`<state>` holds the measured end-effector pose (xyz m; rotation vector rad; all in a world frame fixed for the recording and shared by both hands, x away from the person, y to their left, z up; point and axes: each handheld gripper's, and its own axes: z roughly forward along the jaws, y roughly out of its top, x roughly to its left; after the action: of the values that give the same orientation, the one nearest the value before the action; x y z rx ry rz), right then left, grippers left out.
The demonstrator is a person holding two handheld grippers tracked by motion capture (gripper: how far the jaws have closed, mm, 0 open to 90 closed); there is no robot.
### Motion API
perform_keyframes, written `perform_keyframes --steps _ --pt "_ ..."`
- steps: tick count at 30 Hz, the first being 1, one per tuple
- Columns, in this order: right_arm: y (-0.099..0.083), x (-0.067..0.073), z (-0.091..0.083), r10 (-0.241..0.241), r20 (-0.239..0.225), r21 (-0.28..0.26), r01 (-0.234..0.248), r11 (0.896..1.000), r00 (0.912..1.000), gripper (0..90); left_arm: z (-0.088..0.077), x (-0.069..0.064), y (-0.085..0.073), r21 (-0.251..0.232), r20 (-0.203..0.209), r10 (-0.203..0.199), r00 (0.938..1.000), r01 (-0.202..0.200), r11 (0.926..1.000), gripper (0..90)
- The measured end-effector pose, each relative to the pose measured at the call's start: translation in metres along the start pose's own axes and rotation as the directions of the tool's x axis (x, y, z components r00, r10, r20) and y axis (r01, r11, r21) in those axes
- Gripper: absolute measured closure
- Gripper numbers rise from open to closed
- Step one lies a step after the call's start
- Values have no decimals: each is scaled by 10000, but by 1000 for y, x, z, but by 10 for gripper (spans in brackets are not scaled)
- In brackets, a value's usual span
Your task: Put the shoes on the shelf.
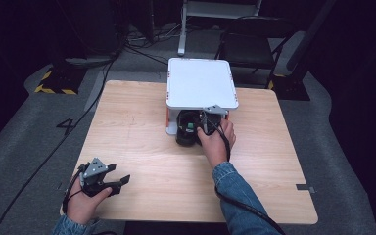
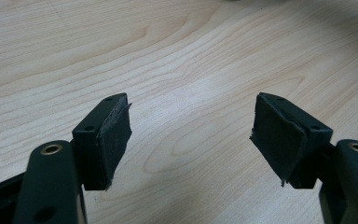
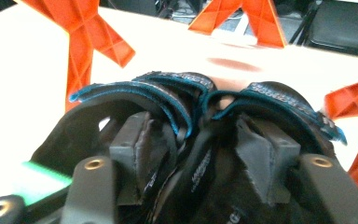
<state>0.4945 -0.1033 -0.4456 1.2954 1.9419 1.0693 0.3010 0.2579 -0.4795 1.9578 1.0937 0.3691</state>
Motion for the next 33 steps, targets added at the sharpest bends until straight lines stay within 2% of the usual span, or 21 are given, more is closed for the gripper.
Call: perform_keyframes --steps 3,6,9,15,16,20,23,27,30,33 --pt "1 -1 -6 161 -108 -44 -161 9999 9998 460 0 0 0 -3 -1 -6 10000 6 10000 283" --pt "3 -2 -18 -104 -20 -543 103 9985 9999 432 0 -1 0 31 26 -54 10000 54 10000 282" --pt "7 -2 -32 -101 -181 -946 84 9955 9998 423 0 -1 0 16 17 -33 10000 33 10000 283" --pt "6 -1 -59 -217 -215 -1293 188 9914 9995 410 1 -2 0 47 21 27 10000 -27 10000 282" --pt "5 1 -65 44 -300 -1206 -80 9927 9995 400 1 -2 0 33 14 52 10000 -52 10000 282" --pt "-4 10 -79 172 -188 -1212 -194 9924 9997 379 1 -2 1 46 -13 102 9999 -102 9999 282" --pt "-16 19 -85 549 -158 -816 -560 9951 9984 384 2 -2 1 73 5 75 10000 -75 9999 282" --pt "-33 29 -83 606 -82 -393 -609 9974 9981 386 1 -2 0 62 0 70 10000 -70 10000 283" --pt "-42 35 -78 533 104 -215 -531 9984 9985 374 2 -1 0 103 22 130 9999 -130 9999 282" --pt "-51 45 -71 685 326 -33 -685 9976 9971 351 3 -2 0 132 50 132 9999 -133 9998 283"
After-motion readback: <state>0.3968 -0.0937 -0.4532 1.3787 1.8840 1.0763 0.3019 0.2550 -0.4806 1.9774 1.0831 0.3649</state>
